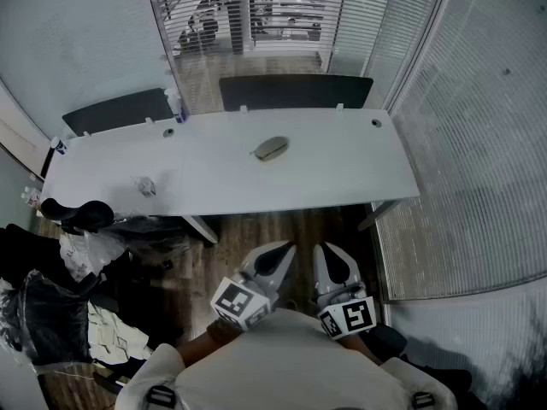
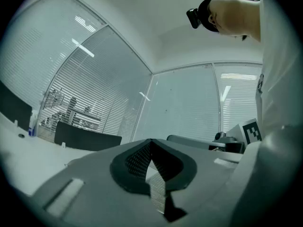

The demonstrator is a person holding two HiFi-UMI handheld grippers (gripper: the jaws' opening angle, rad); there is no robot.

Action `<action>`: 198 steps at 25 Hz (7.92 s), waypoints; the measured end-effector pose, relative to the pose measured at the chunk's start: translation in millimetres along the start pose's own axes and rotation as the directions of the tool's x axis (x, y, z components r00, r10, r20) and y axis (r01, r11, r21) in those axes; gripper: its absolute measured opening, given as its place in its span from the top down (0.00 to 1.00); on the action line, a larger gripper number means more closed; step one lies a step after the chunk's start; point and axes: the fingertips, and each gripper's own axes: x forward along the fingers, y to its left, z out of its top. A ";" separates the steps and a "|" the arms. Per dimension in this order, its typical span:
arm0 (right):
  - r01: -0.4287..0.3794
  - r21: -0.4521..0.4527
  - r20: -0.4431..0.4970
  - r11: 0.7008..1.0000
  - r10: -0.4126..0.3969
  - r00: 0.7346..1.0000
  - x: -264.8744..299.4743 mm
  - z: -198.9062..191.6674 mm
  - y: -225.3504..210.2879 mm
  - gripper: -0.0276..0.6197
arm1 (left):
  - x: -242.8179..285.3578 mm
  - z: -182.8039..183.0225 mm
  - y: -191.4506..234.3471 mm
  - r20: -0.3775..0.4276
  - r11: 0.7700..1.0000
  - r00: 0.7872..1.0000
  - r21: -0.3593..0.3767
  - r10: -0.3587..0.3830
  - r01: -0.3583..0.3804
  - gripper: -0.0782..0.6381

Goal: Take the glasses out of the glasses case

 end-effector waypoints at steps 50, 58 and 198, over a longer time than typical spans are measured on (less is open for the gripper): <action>-0.013 0.101 0.049 0.995 0.008 0.999 -58.3 7.6 -72.6 0.96 | 52.2 -26.1 -66.6 -0.046 1.000 0.999 -0.001 0.009 -0.010 0.89; -0.021 0.102 0.037 0.995 0.017 0.999 -44.4 0.0 -78.5 0.96 | 62.9 -27.2 -53.1 -0.047 1.000 0.999 -0.005 0.016 -0.016 0.89; -0.611 -0.232 -0.742 0.757 0.269 0.615 433.5 -456.5 -204.7 0.96 | 266.7 -243.3 611.2 -0.514 0.671 0.645 0.741 0.566 0.003 0.64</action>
